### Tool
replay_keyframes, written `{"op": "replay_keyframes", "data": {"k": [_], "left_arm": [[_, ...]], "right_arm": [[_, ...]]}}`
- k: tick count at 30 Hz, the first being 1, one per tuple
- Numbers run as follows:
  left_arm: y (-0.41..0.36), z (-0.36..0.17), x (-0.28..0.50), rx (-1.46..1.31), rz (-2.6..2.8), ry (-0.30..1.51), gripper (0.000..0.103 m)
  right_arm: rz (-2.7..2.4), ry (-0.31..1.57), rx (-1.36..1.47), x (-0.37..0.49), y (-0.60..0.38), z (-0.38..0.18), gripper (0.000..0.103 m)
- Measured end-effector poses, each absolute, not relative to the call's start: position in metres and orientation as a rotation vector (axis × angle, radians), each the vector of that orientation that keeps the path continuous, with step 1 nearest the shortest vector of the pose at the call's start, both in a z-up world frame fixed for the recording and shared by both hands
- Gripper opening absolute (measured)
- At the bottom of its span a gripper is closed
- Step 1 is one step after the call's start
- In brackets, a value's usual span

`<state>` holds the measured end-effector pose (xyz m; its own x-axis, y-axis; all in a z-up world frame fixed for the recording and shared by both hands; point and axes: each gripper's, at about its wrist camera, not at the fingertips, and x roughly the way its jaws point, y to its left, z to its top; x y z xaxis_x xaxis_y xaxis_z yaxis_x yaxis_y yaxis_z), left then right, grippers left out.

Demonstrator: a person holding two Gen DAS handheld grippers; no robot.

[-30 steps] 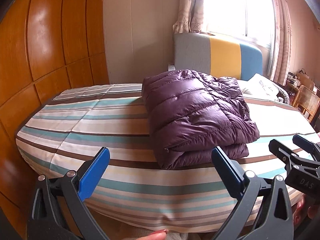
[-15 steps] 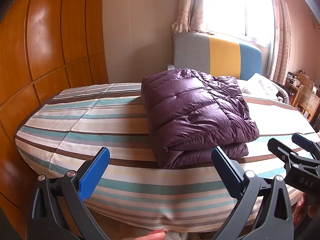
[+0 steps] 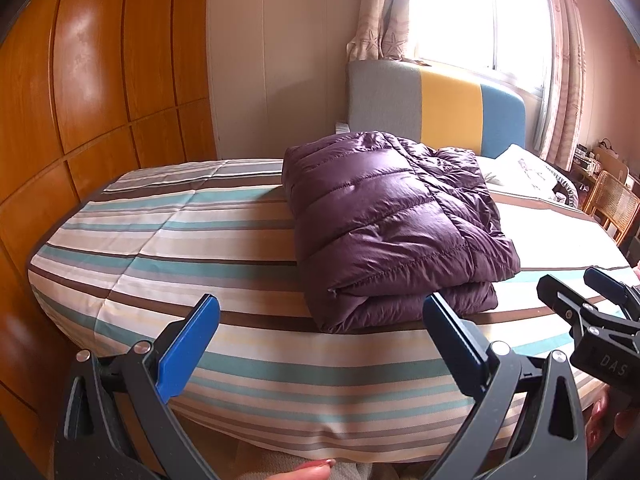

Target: Fold large clothes

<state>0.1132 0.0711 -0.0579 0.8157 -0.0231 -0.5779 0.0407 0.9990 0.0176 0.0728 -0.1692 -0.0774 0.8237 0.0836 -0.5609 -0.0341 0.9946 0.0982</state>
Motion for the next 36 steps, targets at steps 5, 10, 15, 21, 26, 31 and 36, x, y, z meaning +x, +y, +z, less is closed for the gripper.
{"op": "replay_keyframes", "data": {"k": [5, 10, 15, 21, 26, 31, 36], "left_arm": [[0.0719, -0.0580, 0.1135, 0.024, -0.033, 0.621, 0.101], [0.0713, -0.0581, 0.1135, 0.025, -0.033, 0.620, 0.101], [0.0702, -0.0582, 0.1129, 0.026, -0.036, 0.623, 0.101], [0.0668, -0.0572, 0.1110, 0.039, -0.036, 0.618, 0.101], [0.0657, -0.0561, 0.1095, 0.047, -0.034, 0.606, 0.101], [0.0665, -0.0565, 0.1085, 0.030, -0.029, 0.604, 0.101], [0.0660, -0.0575, 0.1089, 0.033, -0.029, 0.613, 0.101]], "right_arm": [[0.063, 0.601, 0.088, 0.0734, -0.1688, -0.0777, 0.100], [0.062, 0.601, 0.091, 0.0733, -0.1682, -0.0784, 0.100], [0.063, 0.604, 0.090, 0.0737, -0.1680, -0.0789, 0.100], [0.061, 0.611, 0.091, 0.0759, -0.1660, -0.0807, 0.100], [0.059, 0.610, 0.093, 0.0768, -0.1643, -0.0814, 0.100], [0.058, 0.614, 0.094, 0.0768, -0.1638, -0.0826, 0.100], [0.057, 0.618, 0.098, 0.0775, -0.1644, -0.0838, 0.100]]}}
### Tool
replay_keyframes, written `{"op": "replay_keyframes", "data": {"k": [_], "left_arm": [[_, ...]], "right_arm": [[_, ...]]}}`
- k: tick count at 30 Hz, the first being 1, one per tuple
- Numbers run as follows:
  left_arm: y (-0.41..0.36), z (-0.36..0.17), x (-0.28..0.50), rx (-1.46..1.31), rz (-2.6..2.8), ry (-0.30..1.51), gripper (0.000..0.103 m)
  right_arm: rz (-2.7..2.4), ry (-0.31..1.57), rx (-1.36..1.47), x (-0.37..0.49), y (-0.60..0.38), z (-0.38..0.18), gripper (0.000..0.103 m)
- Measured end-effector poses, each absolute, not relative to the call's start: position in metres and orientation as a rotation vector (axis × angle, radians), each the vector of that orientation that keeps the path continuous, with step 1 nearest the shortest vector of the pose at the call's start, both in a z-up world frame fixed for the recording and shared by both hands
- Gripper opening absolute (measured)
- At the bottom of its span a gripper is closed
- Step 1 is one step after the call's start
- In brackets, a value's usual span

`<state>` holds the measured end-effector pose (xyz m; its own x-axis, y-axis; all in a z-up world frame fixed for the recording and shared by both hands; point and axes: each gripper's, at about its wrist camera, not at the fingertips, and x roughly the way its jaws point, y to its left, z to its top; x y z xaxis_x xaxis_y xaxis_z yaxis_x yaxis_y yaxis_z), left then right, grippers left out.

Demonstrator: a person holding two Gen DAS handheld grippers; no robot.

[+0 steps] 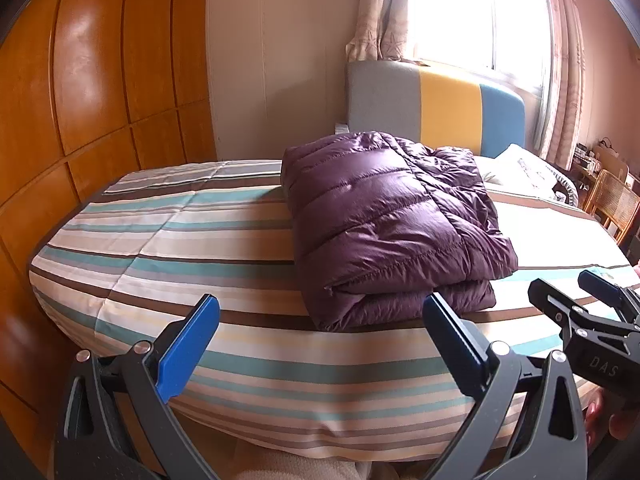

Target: Fold large clothes

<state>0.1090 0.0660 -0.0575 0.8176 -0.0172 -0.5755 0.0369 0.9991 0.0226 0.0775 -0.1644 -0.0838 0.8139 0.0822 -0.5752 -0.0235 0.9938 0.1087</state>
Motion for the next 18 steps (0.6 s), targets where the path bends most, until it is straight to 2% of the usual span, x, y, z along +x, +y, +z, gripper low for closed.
{"op": "replay_keyframes", "data": {"k": [18], "left_arm": [[0.065, -0.066, 0.122, -0.002, -0.051, 0.702, 0.101]], "right_arm": [[0.050, 0.638, 0.113, 0.085, -0.169, -0.090, 0.100]]}}
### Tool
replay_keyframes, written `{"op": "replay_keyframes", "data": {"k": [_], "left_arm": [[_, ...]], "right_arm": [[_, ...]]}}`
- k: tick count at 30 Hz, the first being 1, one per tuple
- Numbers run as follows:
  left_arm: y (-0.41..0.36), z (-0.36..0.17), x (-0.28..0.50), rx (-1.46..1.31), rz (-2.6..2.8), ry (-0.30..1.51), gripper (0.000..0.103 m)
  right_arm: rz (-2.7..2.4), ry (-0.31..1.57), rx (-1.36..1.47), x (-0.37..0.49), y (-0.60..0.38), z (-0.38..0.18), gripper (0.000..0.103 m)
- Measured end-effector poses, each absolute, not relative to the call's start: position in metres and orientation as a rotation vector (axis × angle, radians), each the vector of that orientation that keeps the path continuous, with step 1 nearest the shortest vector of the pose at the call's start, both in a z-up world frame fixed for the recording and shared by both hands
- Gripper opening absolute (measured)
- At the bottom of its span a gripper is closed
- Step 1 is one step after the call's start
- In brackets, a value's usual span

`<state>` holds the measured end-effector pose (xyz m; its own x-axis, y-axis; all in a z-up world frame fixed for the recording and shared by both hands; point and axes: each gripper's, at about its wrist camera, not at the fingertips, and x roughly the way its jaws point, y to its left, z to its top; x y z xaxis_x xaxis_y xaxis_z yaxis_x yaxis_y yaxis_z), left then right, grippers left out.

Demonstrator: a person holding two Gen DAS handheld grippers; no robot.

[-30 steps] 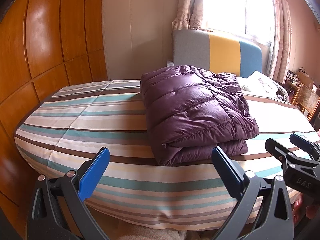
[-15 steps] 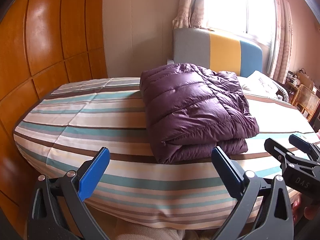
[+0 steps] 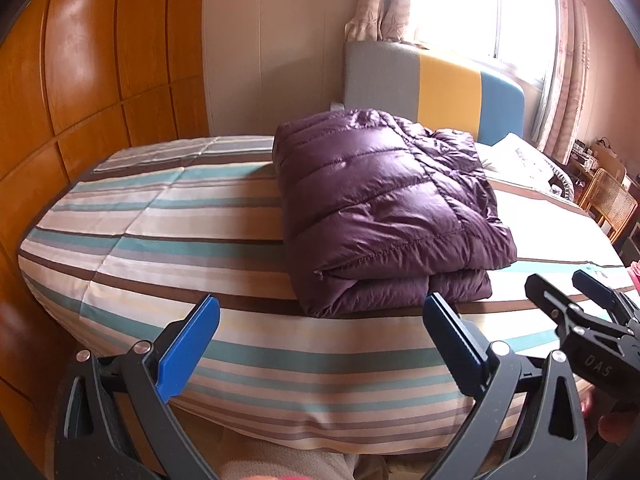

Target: Fold large clothes

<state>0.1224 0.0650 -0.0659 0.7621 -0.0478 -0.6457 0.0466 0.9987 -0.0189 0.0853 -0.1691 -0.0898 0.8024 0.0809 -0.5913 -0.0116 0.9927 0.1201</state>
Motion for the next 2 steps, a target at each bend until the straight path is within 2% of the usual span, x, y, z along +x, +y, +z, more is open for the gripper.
{"op": "replay_keyframes", "data": {"k": [2], "left_arm": [[0.0667, -0.0692, 0.1291, 0.007, -0.041, 0.721, 0.101]], "right_arm": [[0.043, 0.651, 0.122, 0.0903, -0.1736, -0.0915, 0.100]]}}
